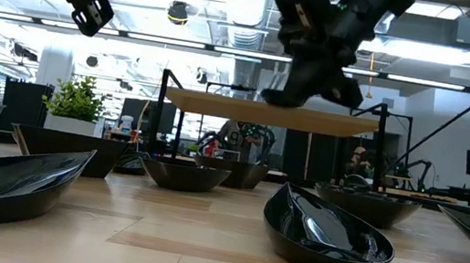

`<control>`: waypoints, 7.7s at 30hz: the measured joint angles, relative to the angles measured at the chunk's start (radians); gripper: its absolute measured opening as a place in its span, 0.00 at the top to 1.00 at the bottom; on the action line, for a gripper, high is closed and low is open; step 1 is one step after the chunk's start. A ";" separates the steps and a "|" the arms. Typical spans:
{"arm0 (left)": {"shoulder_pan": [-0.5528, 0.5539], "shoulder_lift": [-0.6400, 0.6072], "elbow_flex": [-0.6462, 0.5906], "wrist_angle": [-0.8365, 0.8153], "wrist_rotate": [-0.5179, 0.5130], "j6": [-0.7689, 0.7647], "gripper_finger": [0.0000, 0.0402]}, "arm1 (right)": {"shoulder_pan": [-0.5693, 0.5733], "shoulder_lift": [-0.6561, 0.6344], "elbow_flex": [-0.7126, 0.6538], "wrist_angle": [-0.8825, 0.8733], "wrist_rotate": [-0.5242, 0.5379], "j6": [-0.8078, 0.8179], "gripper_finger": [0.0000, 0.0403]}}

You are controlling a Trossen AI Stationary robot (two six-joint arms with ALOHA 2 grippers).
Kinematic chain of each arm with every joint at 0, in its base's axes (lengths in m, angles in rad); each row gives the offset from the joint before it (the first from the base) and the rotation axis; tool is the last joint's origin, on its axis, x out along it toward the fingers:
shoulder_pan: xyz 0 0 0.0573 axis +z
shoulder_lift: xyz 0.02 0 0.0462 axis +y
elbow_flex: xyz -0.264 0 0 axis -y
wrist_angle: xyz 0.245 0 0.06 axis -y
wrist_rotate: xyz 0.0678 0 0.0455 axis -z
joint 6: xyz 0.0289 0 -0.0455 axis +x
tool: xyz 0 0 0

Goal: Pick & Place Mini shaped plates
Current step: Put the black drop shaped plate on the shelf, then stack the black drop shaped plate on top of the black drop shaped plate on the shelf

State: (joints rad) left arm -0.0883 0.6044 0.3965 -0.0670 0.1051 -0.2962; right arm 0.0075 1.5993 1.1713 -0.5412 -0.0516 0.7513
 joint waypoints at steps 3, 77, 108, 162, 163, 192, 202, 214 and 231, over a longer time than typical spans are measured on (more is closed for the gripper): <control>0.000 0.000 0.000 0.001 0.000 0.000 0.95 | -0.039 -0.052 0.000 -0.024 0.022 -0.001 1.00; 0.000 0.000 0.000 0.001 0.000 -0.008 0.95 | -0.787 -0.172 0.000 -0.135 -0.080 -0.380 0.97; 0.000 0.000 0.000 0.001 0.000 -0.027 0.95 | -0.787 -0.172 0.000 -0.132 -0.079 -0.387 0.87; -0.001 0.013 0.000 0.031 0.025 -0.104 0.95 | 0.132 -0.394 0.000 -0.317 -0.020 -0.141 0.97; -0.001 0.019 0.000 0.031 0.025 -0.102 0.95 | 0.167 -0.384 0.000 -0.318 -0.003 -0.132 0.97; -0.134 0.315 0.000 0.332 0.004 -0.181 0.95 | 0.666 0.054 0.000 -0.216 0.268 0.495 0.96; -0.158 0.314 0.000 0.345 0.000 -0.218 0.95 | 0.624 0.092 0.000 -0.207 0.225 0.377 0.83; -0.158 0.314 0.000 0.351 0.000 -0.227 0.95 | 0.585 0.091 -0.055 -0.161 0.085 0.285 0.74; -0.158 0.314 0.000 0.353 0.000 -0.237 0.95 | 0.585 0.090 -0.115 -0.101 0.104 0.286 0.61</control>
State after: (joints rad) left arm -0.2465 0.9184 0.3965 0.2859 0.1051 -0.5327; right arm 0.5922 1.6896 1.0561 -0.6424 0.0525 1.0370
